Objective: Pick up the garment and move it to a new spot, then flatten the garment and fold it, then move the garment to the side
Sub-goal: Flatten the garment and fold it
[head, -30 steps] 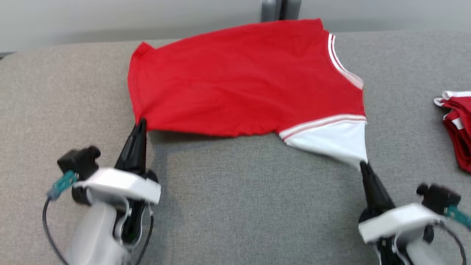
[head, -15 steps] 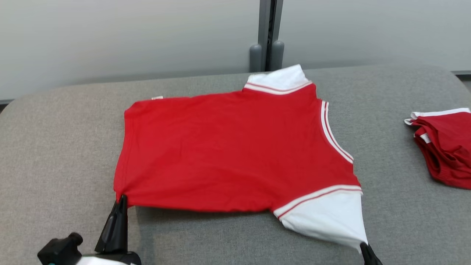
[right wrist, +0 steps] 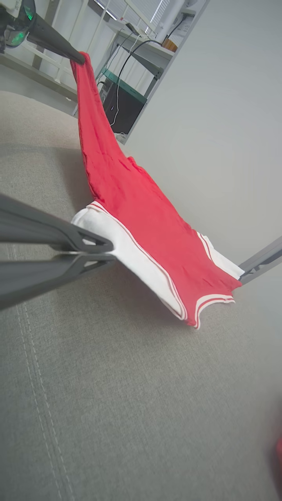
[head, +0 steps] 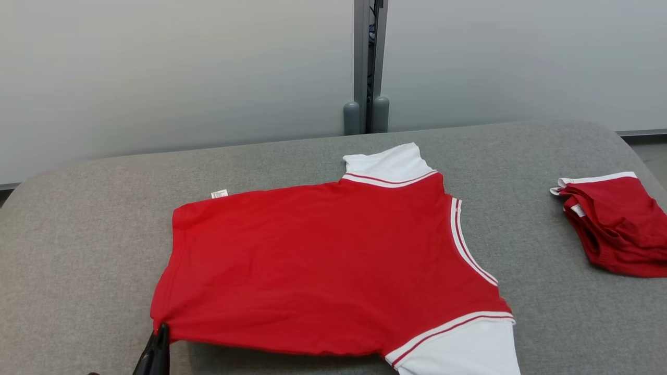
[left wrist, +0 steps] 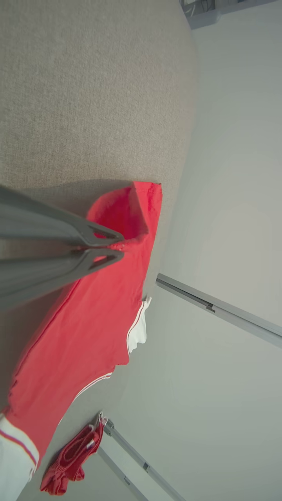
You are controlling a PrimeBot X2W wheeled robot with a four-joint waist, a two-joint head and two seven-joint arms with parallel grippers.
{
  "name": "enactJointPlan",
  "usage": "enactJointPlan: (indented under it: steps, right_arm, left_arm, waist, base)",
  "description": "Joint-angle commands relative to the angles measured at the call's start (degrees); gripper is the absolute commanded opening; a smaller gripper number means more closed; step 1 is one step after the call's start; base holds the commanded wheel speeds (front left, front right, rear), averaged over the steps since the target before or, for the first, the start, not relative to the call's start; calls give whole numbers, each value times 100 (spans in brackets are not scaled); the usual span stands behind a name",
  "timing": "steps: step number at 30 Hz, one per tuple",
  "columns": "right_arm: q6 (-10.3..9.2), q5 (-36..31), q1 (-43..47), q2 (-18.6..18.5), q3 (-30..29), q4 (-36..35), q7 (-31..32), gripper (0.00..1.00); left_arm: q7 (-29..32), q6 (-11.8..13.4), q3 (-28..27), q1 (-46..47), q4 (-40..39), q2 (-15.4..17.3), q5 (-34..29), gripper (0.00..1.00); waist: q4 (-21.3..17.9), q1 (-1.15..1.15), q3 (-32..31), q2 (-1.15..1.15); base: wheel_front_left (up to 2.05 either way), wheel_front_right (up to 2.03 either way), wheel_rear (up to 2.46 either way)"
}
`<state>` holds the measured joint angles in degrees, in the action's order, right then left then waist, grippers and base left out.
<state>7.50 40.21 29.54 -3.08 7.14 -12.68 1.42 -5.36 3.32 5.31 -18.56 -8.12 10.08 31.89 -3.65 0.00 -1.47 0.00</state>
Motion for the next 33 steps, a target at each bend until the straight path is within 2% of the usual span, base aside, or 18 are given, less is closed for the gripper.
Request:
enactJointPlan:
  steps: [1, 10, 17, 23, 33]
  right_arm:
    - [-1, -11, 15, 0, -50, -103, 52, 0]
    - [-1, 180, -130, 5, -208, -163, 152, 0]
    - [-1, 328, -649, 4, -447, -47, 285, 0]
    - [-1, 194, -1693, 3, -606, 189, 567, 0]
    - [-1, 116, -3448, -282, -535, 1018, 604, 0]
  left_arm:
    - [31, 49, -39, -26, -100, 45, 23, 0]
    - [441, 218, 54, -35, -350, 123, 29, 0]
    - [801, 263, 130, 239, -317, 138, 138, 0]
    - [1254, 221, 101, 889, -151, 238, 345, 0]
    - [1338, 24, 86, 1877, 378, 317, 470, 0]
  waist:
    - [12, 0, -10, 0]
    - [135, 0, 6, 0]
    - [231, 0, 220, 0]
    - [318, 0, 815, 0]
    - [300, 0, 1509, 0]
  base:
    - [0, 0, 0]
    - [0, 0, 0]
    - [0, 0, 0]
    - [0, 0, 0]
    - [0, 0, 0]
